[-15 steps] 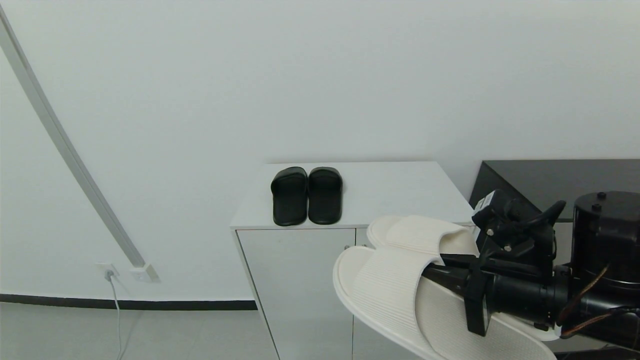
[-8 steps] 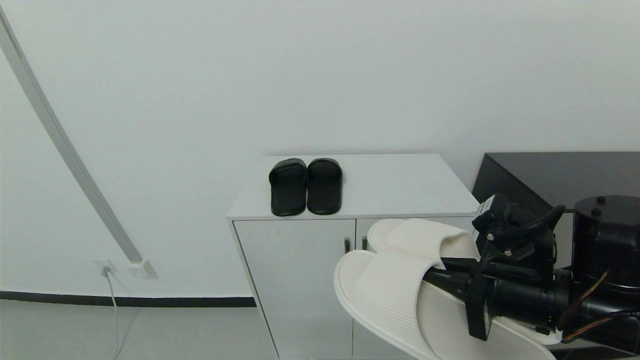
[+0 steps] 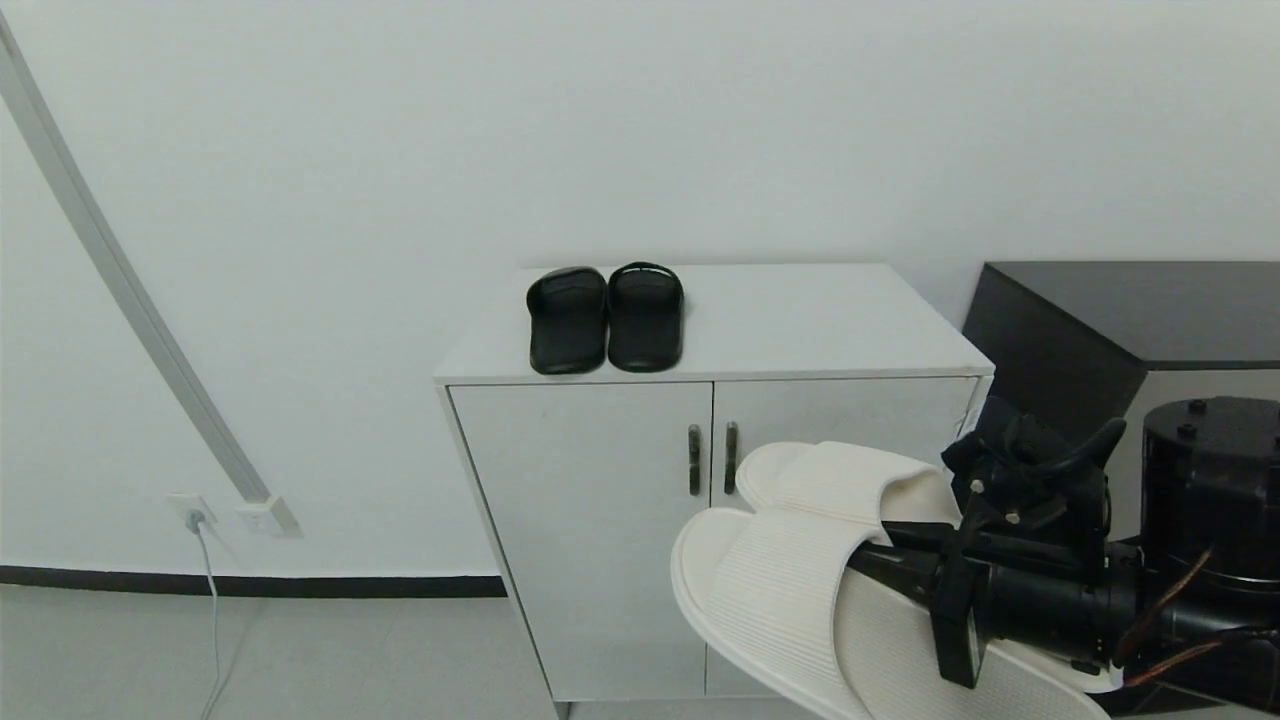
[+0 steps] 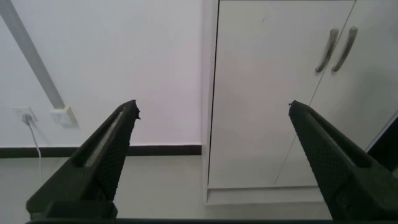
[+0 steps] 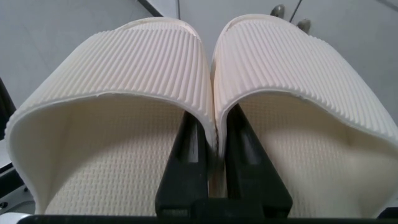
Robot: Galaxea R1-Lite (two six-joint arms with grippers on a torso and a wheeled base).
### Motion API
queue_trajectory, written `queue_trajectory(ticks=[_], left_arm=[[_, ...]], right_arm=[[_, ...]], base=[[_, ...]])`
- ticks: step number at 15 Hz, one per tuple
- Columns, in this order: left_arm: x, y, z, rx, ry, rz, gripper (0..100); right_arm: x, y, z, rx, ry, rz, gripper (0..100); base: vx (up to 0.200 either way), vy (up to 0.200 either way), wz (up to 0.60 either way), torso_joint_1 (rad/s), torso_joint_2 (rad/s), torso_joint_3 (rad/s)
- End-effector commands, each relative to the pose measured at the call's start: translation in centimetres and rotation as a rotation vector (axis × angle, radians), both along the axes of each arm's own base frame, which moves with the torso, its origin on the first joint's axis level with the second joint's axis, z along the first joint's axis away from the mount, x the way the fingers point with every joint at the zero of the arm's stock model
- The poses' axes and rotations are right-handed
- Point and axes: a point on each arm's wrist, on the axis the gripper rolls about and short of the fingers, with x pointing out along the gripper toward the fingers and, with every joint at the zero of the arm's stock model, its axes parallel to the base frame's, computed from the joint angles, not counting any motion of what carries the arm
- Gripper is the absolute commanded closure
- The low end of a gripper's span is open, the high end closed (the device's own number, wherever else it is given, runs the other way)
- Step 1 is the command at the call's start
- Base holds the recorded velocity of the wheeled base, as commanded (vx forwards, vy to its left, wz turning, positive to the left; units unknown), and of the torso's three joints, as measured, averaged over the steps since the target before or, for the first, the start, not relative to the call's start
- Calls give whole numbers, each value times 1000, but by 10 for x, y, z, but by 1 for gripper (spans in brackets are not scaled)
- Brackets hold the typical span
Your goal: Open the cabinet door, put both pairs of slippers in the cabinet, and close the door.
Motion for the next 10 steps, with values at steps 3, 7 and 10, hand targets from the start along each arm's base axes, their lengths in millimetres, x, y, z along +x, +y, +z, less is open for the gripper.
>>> queue_trajectory(ticks=[3, 7, 10], left_arm=[[0, 0, 0, 0, 0, 0, 0], [0, 0, 0, 0, 0, 3, 0], [0, 0, 0, -2, 0, 2, 0]], right_arm=[[1, 1, -2, -5, 5, 1, 100], [2, 2, -3, -8, 9, 1, 100], [2, 2, -4, -12, 11, 3, 100]], base=[[0, 0, 0, -193, 525, 325], [0, 0, 0, -175, 497, 323], [0, 0, 0, -144, 476, 331]])
